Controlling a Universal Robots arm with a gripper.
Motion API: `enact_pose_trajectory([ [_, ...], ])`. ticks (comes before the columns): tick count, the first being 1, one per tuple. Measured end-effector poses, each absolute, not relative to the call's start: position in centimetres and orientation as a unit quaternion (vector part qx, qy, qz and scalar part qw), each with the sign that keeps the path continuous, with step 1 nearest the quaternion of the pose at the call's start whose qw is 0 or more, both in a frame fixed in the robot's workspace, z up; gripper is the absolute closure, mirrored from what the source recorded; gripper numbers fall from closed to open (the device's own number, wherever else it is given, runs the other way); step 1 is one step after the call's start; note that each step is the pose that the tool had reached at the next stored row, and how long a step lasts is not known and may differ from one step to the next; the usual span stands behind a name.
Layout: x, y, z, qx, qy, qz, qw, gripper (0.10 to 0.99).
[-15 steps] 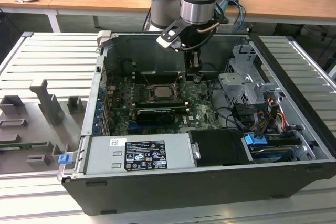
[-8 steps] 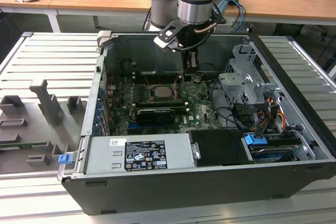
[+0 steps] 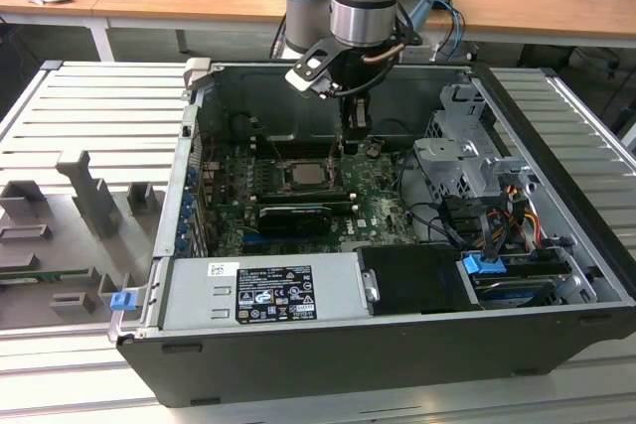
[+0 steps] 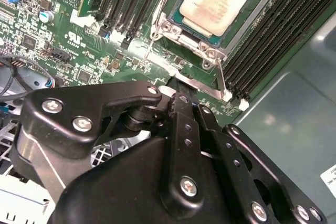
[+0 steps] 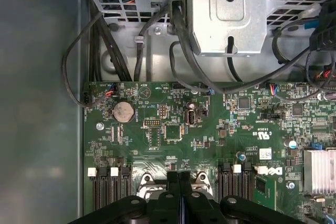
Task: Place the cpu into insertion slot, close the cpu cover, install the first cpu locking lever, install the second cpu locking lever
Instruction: 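Close the cpu cover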
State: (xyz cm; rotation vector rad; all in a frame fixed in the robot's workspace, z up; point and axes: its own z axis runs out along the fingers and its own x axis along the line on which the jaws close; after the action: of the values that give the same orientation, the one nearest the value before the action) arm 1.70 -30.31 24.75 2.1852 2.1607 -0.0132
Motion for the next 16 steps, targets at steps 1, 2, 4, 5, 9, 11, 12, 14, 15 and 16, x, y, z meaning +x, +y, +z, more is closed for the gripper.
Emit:
enact_pose_trajectory([
  [1,1.6,-30.3,24.7,0.711,0.703,-0.004,0.034,0.98],
  [2,1.5,-30.3,24.7,0.711,0.703,-0.004,0.034,0.98],
  [4,1.4,-30.3,24.7,0.711,0.703,-0.004,0.034,0.98],
  [5,1.3,-30.3,24.7,0.711,0.703,-0.004,0.034,0.98],
  [9,1.1,-30.3,24.7,0.711,0.703,-0.004,0.034,0.98],
  [11,0.9,-30.3,24.7,0.711,0.703,-0.004,0.034,0.98],
  [12,0.9,-30.3,24.7,0.711,0.703,-0.004,0.034,0.98],
  [14,0.8,-30.3,24.6,0.711,0.703,-0.004,0.034,0.98],
  [15,0.7,-30.3,24.6,0.711,0.703,-0.004,0.034,0.98],
  [16,0.6,-30.3,24.6,0.711,0.703,-0.004,0.034,0.98],
])
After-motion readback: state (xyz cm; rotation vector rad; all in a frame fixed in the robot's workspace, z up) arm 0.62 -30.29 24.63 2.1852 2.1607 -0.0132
